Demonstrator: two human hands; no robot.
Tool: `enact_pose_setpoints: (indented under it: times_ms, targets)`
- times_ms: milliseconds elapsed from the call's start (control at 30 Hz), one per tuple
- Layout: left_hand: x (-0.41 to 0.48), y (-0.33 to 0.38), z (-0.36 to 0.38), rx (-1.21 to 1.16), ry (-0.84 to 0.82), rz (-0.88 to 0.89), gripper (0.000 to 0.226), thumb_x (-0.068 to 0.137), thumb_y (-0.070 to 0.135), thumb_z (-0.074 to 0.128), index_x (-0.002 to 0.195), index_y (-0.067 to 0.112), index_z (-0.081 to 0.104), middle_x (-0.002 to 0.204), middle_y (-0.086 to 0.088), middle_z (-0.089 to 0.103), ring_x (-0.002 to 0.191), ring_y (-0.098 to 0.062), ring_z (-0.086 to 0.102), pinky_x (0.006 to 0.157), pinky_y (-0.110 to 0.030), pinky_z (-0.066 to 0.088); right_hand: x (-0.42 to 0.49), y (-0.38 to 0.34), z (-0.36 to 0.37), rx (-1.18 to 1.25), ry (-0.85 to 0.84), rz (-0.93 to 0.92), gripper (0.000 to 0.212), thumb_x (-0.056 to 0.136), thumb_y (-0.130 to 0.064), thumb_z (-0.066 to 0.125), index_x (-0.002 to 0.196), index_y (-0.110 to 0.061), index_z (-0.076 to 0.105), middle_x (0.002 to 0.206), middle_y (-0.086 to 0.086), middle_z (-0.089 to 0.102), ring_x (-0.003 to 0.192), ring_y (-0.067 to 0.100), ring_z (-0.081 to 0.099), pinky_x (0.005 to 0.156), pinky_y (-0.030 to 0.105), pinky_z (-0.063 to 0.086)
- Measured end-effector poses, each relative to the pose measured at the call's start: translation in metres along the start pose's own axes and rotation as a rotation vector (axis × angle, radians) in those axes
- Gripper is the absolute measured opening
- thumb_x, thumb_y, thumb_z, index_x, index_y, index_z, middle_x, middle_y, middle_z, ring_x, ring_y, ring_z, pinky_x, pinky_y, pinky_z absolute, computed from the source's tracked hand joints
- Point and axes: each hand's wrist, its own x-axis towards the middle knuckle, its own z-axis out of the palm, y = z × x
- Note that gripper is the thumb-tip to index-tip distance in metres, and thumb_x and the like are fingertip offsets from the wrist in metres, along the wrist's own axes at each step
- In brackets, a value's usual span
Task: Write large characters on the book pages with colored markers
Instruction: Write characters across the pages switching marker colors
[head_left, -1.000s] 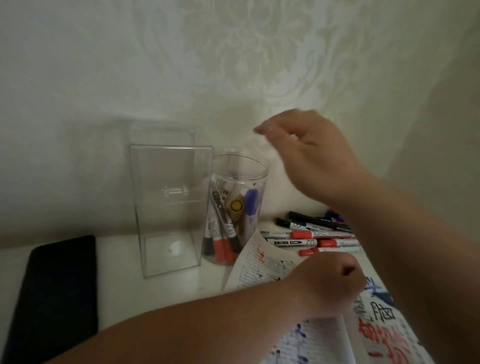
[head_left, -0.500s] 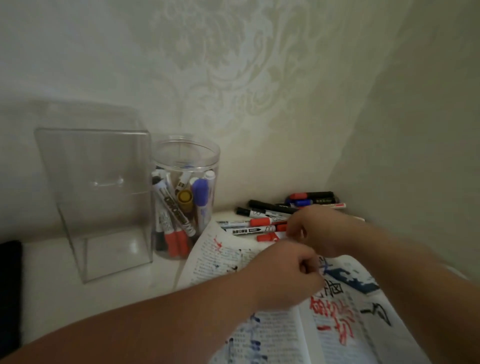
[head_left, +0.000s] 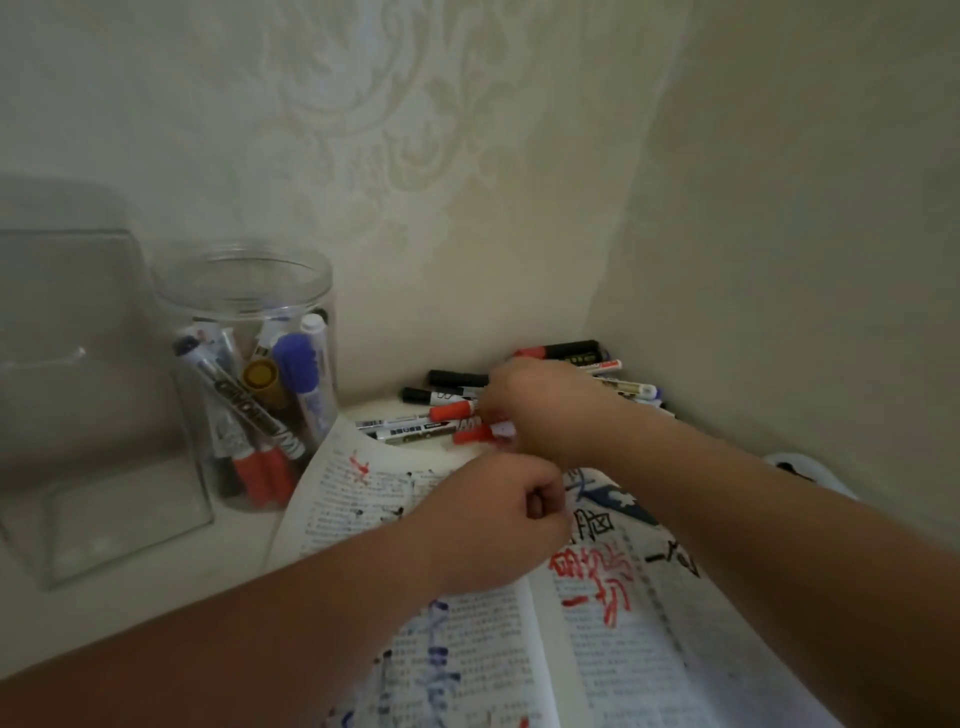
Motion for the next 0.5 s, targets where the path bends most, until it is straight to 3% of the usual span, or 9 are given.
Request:
enact_pose_setpoints:
  times_ms: [67,167,267,300,400,433,500]
  targets:
    - [0.0,0.0,0.001,-0.006,0.002,-0.008,0.018,0.09,0.027,0.066,0.073,0.024,0.062,0.059,0.016,0.056,0.053,0.0,0.047,0.054,-0.018,0.038,-0.012,0.012,-0.004,0.207,0.141,0.073,0.023,0.081,-0.033,0.075,0.095,-0.018,0.065,0.098,-0.002,0.054,0.092,0.017,0.05,0.08,0.033,0.046]
    - [0.0,0.001,0.0,0.001,0.012,-0.035,0.02,0.09,0.028,0.067,0.071,0.026,0.062,0.058,0.018,0.056,0.052,0.0,0.047,0.053,-0.017,0.038,-0.033,0.031,-0.008,0.577,0.399,0.18,0.021,0.076,-0.023,0.079,0.09,-0.013,0.067,0.096,0.0,0.062,0.09,0.018,0.059,0.082,0.035,0.052]
    - [0.001,0.001,0.0,0.018,0.013,-0.053,0.017,0.09,0.031,0.069,0.074,0.029,0.064,0.066,0.014,0.061,0.056,0.001,0.05,0.055,-0.018,0.042,-0.059,0.047,-0.017,1.036,0.649,0.37,0.014,0.087,-0.009,0.072,0.101,-0.009,0.067,0.097,-0.001,0.075,0.092,0.01,0.073,0.082,0.02,0.057]
    - [0.001,0.001,0.0,0.032,0.015,-0.056,0.016,0.09,0.032,0.069,0.075,0.03,0.065,0.069,0.013,0.062,0.059,0.002,0.051,0.056,-0.018,0.042,-0.065,0.052,-0.019,1.214,0.759,0.398,0.013,0.092,-0.005,0.066,0.105,-0.005,0.063,0.095,0.003,0.077,0.092,0.013,0.075,0.084,0.022,0.058]
    - [0.001,0.001,0.002,0.039,0.025,-0.056,0.015,0.091,0.032,0.069,0.077,0.029,0.066,0.073,0.011,0.064,0.062,0.001,0.053,0.058,-0.021,0.046,-0.083,0.065,-0.018,1.736,1.085,0.501,0.01,0.099,-0.001,0.05,0.107,-0.007,0.051,0.084,0.014,0.072,0.083,0.03,0.076,0.082,0.044,0.062]
    - [0.0,0.001,0.001,0.038,0.032,-0.054,0.014,0.091,0.031,0.07,0.077,0.029,0.066,0.073,0.011,0.064,0.061,0.001,0.053,0.059,-0.021,0.047,-0.087,0.067,-0.015,1.88,1.114,0.536,0.008,0.1,-0.004,0.047,0.106,-0.009,0.051,0.078,0.011,0.067,0.072,0.027,0.072,0.077,0.046,0.061]
    - [0.0,0.002,0.001,0.052,0.031,-0.051,0.014,0.091,0.032,0.07,0.078,0.028,0.067,0.074,0.013,0.064,0.061,0.001,0.052,0.058,-0.021,0.046,-0.099,0.072,-0.003,2.149,1.052,0.536,0.007,0.097,-0.016,0.047,0.099,-0.012,0.053,0.069,0.004,0.051,0.057,0.018,0.051,0.066,0.035,0.05]
